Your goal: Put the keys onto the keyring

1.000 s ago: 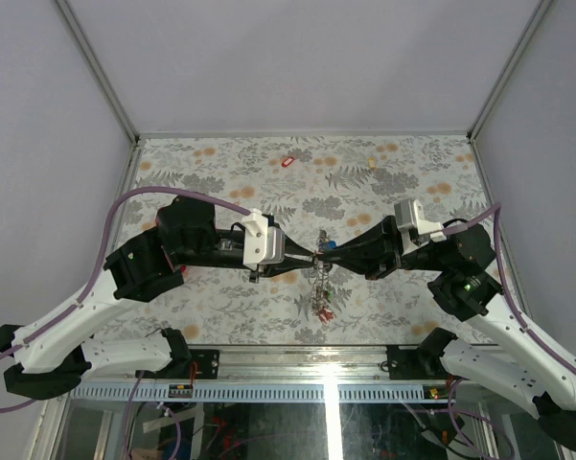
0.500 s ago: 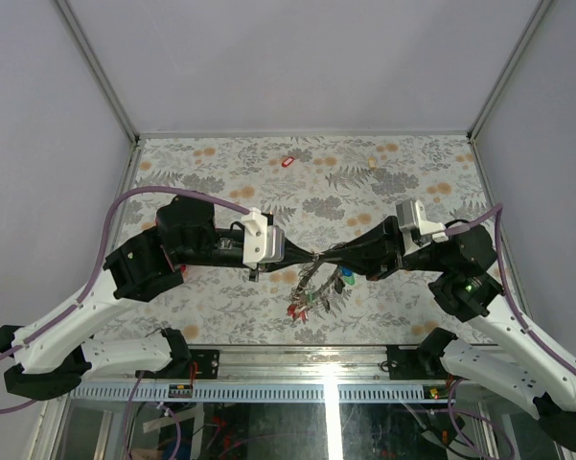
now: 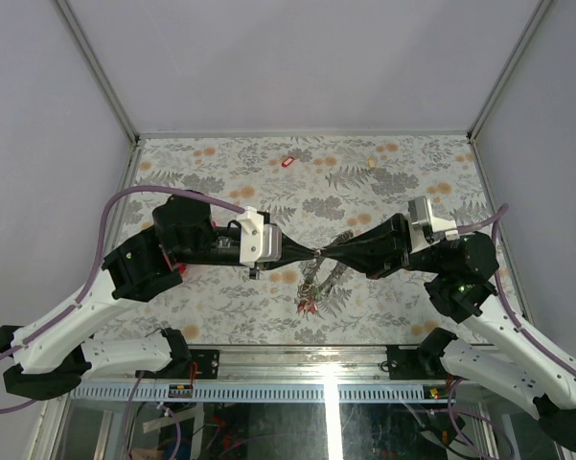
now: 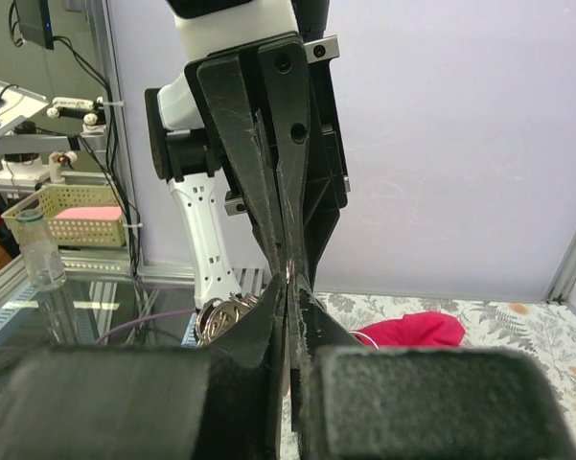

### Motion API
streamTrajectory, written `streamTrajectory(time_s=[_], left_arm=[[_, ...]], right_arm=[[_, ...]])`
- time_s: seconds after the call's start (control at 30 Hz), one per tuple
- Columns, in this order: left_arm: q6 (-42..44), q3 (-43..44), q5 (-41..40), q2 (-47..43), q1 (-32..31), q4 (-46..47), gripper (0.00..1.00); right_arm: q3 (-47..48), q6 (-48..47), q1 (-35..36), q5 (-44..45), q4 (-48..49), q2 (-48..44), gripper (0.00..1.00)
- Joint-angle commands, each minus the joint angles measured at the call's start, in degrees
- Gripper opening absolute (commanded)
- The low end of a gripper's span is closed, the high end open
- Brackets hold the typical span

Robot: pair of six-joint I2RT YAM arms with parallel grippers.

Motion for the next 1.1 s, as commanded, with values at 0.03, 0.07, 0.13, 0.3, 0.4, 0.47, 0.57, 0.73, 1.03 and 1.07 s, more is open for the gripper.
streamTrajectory(time_s=[0.03,0.07,0.13,0.3,0.4,0.47,0.57,0.73,1.03,1.07], left_arm=[[-1.5,0.2,-0.5,0.2,0.4,2.4,0.0],[-2.0,0.0,-0.5,0.3,0.4,3.0,0.0],[-3.1,-0.5,-0.7,0.0,0.4,4.7,0.01],[-6.3,-2.0,0.0,-0.7,0.4,9.6,0.12],[-7.1,-2.6,-0.9,-1.6,0.4,11.1,0.18],[-7.5,-3.1,-2.1,-2.5,0.4,12.2,0.22],[-8.5,-4.3,-4.2,-4.3,0.4,14.6,0.26],[-10.9,-6.2,-5.6,-5.7,0.4,19.6,0.3],[-12.6,-7.5,-2.2,-3.2,0.4,21.4,0.35],[-12.7,-7.7,-1.8,-3.0,0.4,21.5,0.34]], right_arm=[[-0.6,4.5,0.1,6.5,17.4,-1.2,0.0],[-0.7,5.1,0.1,6.9,18.7,-0.8,0.0],[-1.2,5.9,0.1,7.2,20.6,-0.3,0.0],[-2.4,5.7,0.1,7.9,22.4,0.5,0.0],[-2.3,4.2,0.1,7.5,20.5,0.2,0.0],[-2.0,2.9,0.1,6.9,18.6,-0.2,0.0],[-1.4,0.7,0.1,5.8,15.3,-0.8,0.0],[-0.7,-0.9,0.1,4.8,12.4,-1.4,0.0],[-0.4,-0.3,0.1,3.9,12.8,-1.2,0.0],[-0.4,-0.3,0.1,3.9,12.8,-1.2,0.0]])
